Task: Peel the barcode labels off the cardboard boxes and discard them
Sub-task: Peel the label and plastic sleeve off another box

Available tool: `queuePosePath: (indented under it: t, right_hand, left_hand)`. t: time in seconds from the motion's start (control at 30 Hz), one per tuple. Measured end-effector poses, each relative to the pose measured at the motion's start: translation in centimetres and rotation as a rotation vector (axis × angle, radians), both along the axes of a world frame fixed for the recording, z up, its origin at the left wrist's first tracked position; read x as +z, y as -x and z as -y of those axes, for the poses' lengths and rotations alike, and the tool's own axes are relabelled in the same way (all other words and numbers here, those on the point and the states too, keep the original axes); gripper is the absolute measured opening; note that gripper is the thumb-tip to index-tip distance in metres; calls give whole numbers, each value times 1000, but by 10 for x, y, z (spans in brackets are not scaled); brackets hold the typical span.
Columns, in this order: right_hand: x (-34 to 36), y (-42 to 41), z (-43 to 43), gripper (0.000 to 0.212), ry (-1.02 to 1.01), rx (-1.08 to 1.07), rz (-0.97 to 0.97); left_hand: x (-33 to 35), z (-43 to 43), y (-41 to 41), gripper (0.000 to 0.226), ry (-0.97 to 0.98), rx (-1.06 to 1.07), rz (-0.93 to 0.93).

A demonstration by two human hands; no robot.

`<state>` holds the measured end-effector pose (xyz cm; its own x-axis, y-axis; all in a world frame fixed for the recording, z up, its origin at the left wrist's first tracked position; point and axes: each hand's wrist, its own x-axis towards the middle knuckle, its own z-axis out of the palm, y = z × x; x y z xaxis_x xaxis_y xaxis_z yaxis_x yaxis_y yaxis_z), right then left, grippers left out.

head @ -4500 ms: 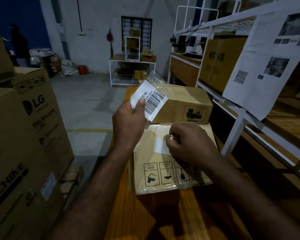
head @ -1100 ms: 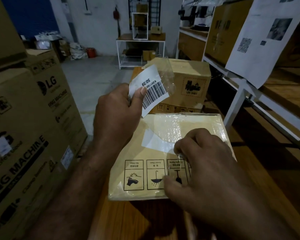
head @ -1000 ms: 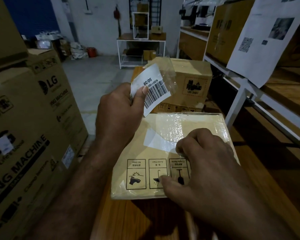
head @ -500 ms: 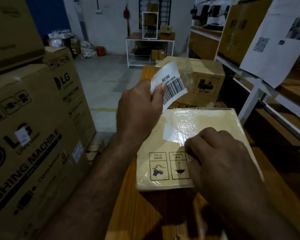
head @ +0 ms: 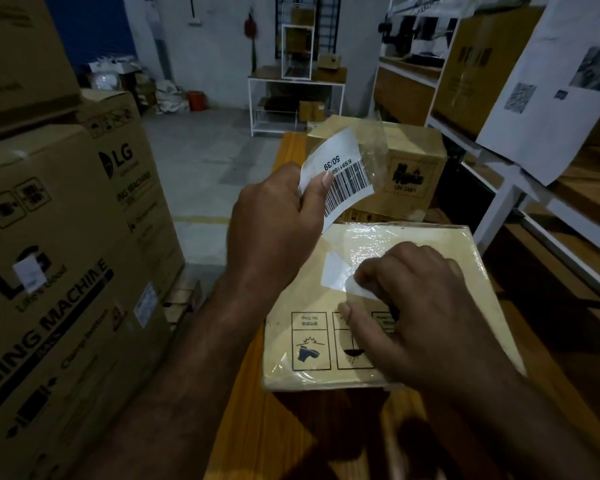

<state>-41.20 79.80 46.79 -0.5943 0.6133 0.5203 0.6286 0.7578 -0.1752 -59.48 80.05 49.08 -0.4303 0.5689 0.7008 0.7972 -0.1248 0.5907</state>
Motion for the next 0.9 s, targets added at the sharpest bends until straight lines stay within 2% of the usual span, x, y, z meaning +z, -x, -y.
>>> queuePosePath:
  t: [0.13, 0.3, 0.53, 0.77, 0.9]
  right_hand:
    - [0, 10, -2, 34, -6, -99, -63]
    - [-3, 11, 0, 17, -19, -34, -128]
    - [-5, 8, -4, 14, 0, 20, -212]
    - [-7, 8, 0, 11, 52, -27, -170]
    - [1, 17, 4, 23, 110, -142, -173]
  left_hand:
    - [0, -1, 1, 38, -9, -13, 30]
    - [0, -2, 1, 40, -21, -9, 55]
    - [-2, -1, 0, 38, -1, -36, 109]
    - [-4, 0, 1, 38, 9, -79, 137]
    - [-5, 1, 0, 27, -106, -183, 413]
